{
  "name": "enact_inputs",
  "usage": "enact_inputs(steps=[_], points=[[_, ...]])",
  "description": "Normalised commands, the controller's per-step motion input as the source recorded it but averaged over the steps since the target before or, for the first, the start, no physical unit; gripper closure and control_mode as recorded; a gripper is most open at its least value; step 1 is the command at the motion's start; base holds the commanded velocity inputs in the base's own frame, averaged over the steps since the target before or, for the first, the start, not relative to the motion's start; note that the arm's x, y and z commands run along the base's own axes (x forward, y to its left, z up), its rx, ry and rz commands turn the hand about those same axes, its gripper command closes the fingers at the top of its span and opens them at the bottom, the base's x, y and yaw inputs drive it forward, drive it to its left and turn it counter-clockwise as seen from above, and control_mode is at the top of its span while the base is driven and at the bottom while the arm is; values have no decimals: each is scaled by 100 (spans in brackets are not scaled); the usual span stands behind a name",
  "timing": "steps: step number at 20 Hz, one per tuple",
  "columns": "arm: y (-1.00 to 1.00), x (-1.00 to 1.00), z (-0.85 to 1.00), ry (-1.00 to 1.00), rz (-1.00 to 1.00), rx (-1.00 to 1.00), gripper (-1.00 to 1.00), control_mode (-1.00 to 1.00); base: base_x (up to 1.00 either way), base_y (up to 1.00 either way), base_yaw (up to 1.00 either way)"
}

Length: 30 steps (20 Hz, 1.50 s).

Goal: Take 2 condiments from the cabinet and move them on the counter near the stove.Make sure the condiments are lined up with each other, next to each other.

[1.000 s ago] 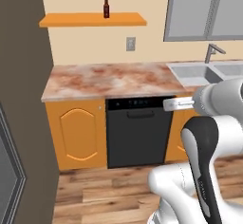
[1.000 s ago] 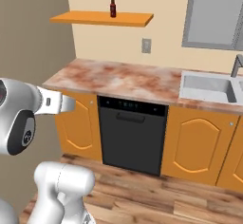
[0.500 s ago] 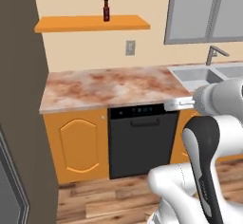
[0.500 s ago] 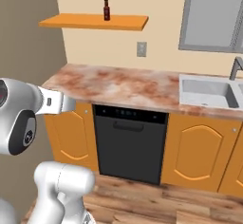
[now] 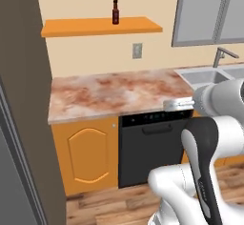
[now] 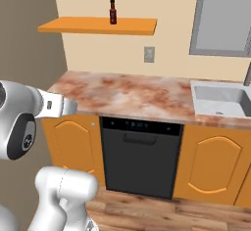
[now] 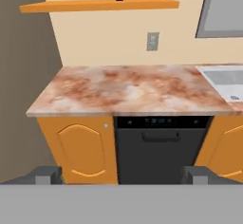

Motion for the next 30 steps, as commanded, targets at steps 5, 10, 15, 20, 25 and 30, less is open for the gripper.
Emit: enact_inputs(steps=[5,10,15,20,25,30], points=[[0,0,0,0,0,0,-100,100,51,44,-10],[0,0,0,0,0,0,-100,100,49,53,-7],[0,0,0,0,0,0,-100,100,55,40,-7],[0,0,0,0,0,0,-100,100,66,28,-9],[0,0,0,0,0,0,-100,100,65,17,-11],[0,0,0,0,0,0,-100,100,59,22,-10]])
